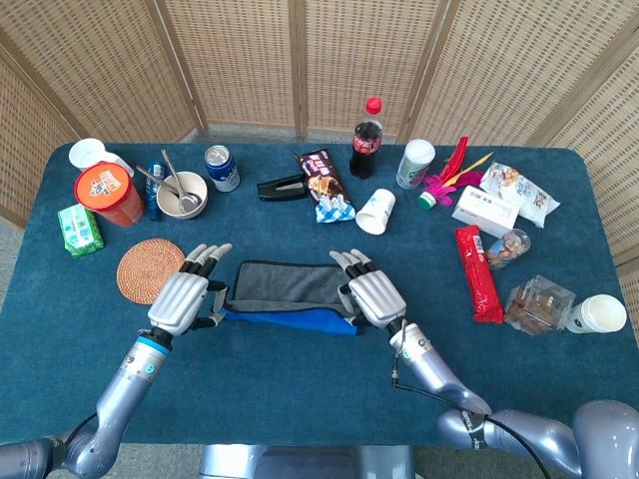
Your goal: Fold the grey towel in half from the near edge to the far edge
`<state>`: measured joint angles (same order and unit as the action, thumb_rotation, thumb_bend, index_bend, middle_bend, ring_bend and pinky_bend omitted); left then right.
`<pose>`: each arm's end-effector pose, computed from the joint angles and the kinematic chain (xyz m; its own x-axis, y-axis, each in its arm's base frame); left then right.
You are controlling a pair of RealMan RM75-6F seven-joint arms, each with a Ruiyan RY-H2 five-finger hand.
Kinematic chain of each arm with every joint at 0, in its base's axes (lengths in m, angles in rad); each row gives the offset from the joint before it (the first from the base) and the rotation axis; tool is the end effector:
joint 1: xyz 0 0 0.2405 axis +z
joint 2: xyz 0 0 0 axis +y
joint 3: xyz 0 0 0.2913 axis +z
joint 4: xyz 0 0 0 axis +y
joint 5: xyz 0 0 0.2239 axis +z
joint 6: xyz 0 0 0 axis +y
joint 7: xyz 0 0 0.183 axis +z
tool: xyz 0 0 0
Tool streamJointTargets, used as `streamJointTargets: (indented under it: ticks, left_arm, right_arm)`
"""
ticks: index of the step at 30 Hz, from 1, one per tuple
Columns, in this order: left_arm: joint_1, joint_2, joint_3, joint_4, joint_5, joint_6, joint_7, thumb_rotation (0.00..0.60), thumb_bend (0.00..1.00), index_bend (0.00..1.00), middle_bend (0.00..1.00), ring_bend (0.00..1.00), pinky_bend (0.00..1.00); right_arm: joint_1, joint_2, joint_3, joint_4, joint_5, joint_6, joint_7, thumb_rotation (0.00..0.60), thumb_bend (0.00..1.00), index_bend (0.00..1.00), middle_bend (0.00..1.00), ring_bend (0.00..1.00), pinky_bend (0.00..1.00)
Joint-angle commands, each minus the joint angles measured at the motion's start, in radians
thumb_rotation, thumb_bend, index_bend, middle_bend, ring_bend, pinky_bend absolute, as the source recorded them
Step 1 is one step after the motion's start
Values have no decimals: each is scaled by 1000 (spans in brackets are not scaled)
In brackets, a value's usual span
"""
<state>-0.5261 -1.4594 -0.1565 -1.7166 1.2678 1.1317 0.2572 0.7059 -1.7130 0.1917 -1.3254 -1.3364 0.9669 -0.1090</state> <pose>-0.1790 0.3396 -0.0021 0.2469 0.2323 0.9408 0.9343 -0.3148 -0.1675 -0.1437 -0.3890 -0.0900 0.3017 -0.2834 0.9103 -0.8806 -0.4489 0.1520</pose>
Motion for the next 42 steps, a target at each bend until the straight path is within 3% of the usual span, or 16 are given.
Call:
streamJointTargets:
  ticks: [1,23,42]
  left_arm:
    - [-8,0,-7,0,-10,-3,10,600,489,742,0,0,0]
    - [-72,-47,-35,52,-92,-35,81,600,489,739,0,0,0]
    - [-115,-57,-55,84,-137,-54,109,600,486,740,0,0,0]
  right_arm:
    - [5,-2,6,7,12,-6,-3,600,389,767,0,0,0]
    - [20,-1,56,61,129,-39,9,600,390,767,0,0,0]
    - [28,-13,60,96,176,-55,5,600,391,768,0,0,0]
